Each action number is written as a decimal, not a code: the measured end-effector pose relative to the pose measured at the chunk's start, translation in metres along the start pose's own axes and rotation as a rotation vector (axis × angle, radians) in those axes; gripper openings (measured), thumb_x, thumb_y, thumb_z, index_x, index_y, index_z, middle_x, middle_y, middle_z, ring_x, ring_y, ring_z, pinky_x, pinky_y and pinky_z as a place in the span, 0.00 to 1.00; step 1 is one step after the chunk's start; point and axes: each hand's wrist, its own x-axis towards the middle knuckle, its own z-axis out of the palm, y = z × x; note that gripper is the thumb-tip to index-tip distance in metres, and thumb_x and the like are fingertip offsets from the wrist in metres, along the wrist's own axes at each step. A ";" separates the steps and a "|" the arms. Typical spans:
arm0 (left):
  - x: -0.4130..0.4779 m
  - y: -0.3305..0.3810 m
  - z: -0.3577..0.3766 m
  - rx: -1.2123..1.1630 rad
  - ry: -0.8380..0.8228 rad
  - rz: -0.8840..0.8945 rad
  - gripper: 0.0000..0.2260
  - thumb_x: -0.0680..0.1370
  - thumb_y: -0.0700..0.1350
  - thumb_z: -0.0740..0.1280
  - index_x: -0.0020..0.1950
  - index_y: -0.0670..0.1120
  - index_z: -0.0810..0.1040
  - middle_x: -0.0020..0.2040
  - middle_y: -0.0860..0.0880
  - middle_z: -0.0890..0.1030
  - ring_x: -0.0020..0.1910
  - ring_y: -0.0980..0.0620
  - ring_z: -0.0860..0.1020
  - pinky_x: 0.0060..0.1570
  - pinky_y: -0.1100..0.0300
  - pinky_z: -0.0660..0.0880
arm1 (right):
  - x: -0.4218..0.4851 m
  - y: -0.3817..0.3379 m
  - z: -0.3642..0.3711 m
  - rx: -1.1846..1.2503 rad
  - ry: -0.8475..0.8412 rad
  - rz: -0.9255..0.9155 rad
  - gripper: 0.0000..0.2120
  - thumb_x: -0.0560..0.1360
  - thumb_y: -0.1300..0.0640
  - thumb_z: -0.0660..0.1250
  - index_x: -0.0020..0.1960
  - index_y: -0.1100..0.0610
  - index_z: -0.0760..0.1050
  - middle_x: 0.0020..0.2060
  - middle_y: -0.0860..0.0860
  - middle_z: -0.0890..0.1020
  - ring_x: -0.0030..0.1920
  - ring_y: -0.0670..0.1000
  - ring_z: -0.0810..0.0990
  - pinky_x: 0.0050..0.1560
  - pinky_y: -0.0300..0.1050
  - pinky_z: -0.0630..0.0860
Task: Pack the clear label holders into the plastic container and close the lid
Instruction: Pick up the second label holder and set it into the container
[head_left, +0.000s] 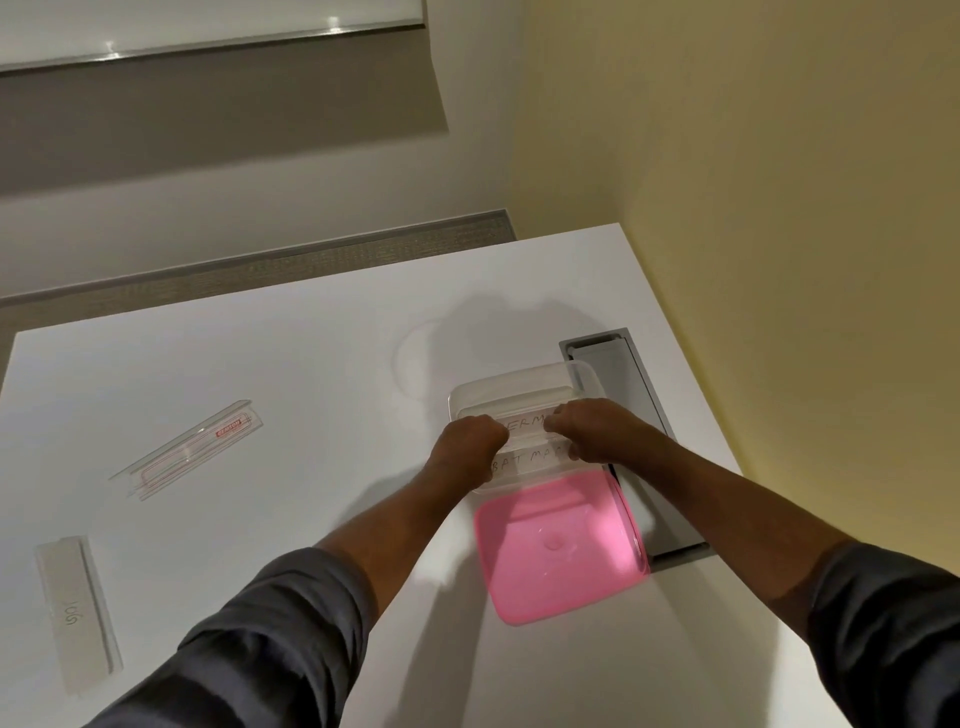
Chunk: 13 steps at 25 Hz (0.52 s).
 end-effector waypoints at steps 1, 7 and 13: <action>0.001 0.000 0.001 0.005 0.002 0.006 0.16 0.75 0.39 0.76 0.62 0.44 0.83 0.60 0.44 0.84 0.60 0.40 0.83 0.55 0.49 0.80 | 0.000 0.000 0.002 0.007 -0.003 -0.001 0.21 0.76 0.63 0.73 0.68 0.57 0.78 0.63 0.55 0.84 0.63 0.58 0.83 0.57 0.54 0.83; 0.006 0.002 0.009 0.046 0.049 0.044 0.10 0.78 0.38 0.71 0.59 0.44 0.82 0.57 0.44 0.85 0.57 0.40 0.84 0.49 0.51 0.78 | 0.002 0.000 0.011 0.030 0.021 0.020 0.18 0.77 0.64 0.70 0.66 0.58 0.80 0.64 0.55 0.84 0.64 0.58 0.83 0.58 0.53 0.82; 0.007 0.005 0.011 0.093 0.061 0.045 0.09 0.80 0.36 0.67 0.58 0.43 0.82 0.56 0.43 0.85 0.55 0.40 0.85 0.50 0.49 0.81 | 0.002 -0.001 0.013 0.055 0.049 0.036 0.19 0.77 0.65 0.70 0.67 0.58 0.80 0.65 0.54 0.84 0.65 0.57 0.83 0.61 0.52 0.82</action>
